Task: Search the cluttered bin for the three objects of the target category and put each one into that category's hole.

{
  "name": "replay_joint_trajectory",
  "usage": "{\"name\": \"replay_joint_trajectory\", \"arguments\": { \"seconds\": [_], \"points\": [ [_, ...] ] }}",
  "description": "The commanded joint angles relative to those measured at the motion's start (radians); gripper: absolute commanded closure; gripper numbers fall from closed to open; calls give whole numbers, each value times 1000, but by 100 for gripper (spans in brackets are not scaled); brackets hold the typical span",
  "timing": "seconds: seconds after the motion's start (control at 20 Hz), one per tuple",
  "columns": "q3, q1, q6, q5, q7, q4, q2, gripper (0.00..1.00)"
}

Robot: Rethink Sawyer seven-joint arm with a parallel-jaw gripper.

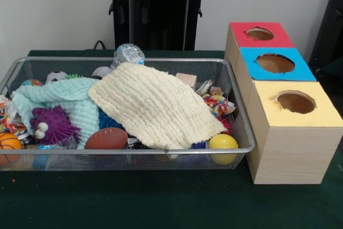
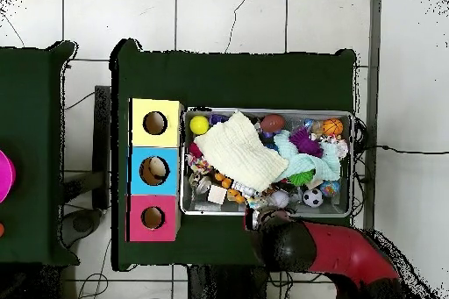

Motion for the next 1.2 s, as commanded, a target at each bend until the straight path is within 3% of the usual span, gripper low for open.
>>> {"name": "replay_joint_trajectory", "arguments": {
  "seconds": [0.05, 0.65, 1.2],
  "points": [
    [18, 38, -69, -69, 53, -58, 102, 0],
    [-23, 83, -70, -87, 59, -176, 257, 0],
    [39, 31, 39, -54, -32, -220, 230, 0]
  ]
}}
